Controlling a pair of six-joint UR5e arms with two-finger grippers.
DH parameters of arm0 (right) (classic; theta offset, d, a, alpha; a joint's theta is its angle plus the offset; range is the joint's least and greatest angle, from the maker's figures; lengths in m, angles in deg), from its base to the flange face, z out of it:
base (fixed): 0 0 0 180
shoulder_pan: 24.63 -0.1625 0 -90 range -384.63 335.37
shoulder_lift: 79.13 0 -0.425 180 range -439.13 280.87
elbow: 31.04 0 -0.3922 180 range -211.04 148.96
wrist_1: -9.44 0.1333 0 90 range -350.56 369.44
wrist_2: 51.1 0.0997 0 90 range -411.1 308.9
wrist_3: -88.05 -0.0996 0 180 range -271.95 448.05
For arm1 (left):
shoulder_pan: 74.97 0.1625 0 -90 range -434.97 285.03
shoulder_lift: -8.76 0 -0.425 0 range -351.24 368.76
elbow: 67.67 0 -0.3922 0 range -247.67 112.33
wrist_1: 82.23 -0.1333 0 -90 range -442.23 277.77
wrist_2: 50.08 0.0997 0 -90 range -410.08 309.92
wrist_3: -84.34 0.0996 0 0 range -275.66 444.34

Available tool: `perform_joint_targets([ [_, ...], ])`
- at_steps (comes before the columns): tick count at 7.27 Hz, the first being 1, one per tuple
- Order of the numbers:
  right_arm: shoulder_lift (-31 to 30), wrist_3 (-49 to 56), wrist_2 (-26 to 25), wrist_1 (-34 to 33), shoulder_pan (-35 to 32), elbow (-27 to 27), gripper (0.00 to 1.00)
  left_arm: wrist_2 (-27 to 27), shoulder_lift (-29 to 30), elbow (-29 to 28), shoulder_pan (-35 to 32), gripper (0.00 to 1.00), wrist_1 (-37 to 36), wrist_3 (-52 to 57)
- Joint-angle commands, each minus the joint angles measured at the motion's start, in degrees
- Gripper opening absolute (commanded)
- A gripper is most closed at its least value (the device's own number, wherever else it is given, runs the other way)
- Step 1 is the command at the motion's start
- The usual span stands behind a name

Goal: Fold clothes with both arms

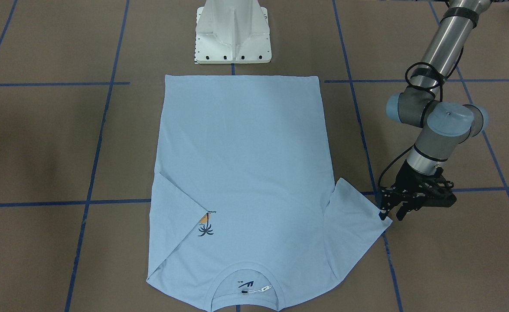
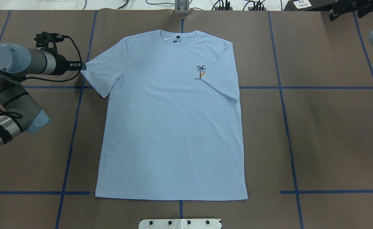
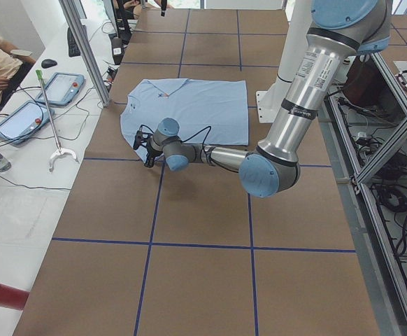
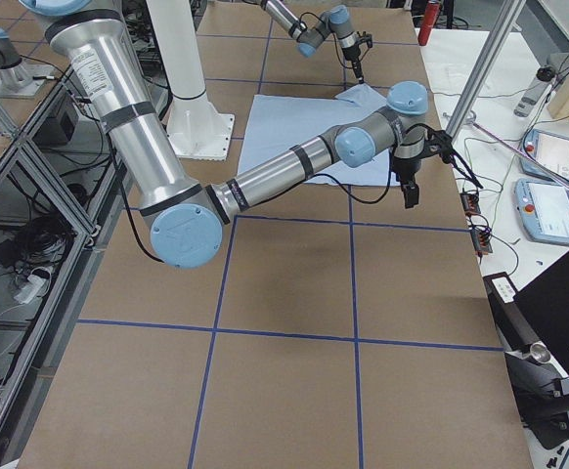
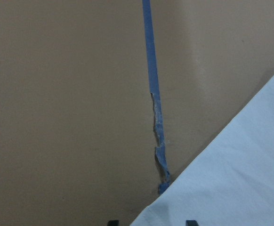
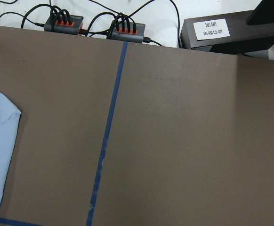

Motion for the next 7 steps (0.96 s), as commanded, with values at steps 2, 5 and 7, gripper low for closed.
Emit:
perform_joint_targets([
  [2, 0.0, -0.1, -0.1, 0.0, 0.0, 0.0, 1.00, 2.8, 0.8, -0.1, 0.4, 0.57, 0.0, 0.4],
  [5, -0.1, -0.1, -0.1, 0.0, 0.0, 0.1, 1.00, 2.7, 1.0, -1.1, 1.1, 0.57, 0.0, 0.6],
  [7, -0.1, -0.1, -0.1, 0.0, 0.0, 0.1, 1.00, 2.7, 1.2, -1.2, 1.1, 0.57, 0.0, 0.6],
])
